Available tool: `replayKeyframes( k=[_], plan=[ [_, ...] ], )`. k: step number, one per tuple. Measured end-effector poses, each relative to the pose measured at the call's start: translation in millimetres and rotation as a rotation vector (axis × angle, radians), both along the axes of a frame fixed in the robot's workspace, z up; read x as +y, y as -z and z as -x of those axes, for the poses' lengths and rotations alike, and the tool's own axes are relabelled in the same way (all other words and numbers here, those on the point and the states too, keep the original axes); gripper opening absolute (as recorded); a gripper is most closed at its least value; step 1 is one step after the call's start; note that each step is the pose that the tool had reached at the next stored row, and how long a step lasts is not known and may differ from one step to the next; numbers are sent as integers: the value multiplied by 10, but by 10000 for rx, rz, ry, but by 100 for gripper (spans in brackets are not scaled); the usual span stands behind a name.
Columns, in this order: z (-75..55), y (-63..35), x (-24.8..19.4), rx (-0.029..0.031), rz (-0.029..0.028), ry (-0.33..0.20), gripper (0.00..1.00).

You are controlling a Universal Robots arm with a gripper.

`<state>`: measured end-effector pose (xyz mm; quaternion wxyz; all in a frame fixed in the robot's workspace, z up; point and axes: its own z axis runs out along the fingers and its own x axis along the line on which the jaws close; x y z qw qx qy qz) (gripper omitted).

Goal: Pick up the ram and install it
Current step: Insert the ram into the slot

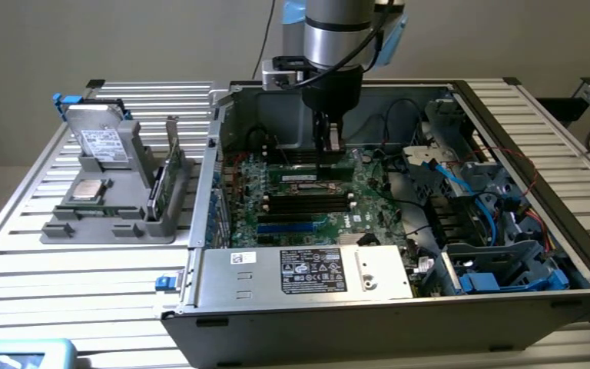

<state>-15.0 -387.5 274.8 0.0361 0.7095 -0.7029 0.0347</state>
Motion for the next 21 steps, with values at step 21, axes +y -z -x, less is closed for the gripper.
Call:
replayKeyframes(
  k=[21],
  plan=[
    [-1,112,-59,0,29,0,13]
  ],
)
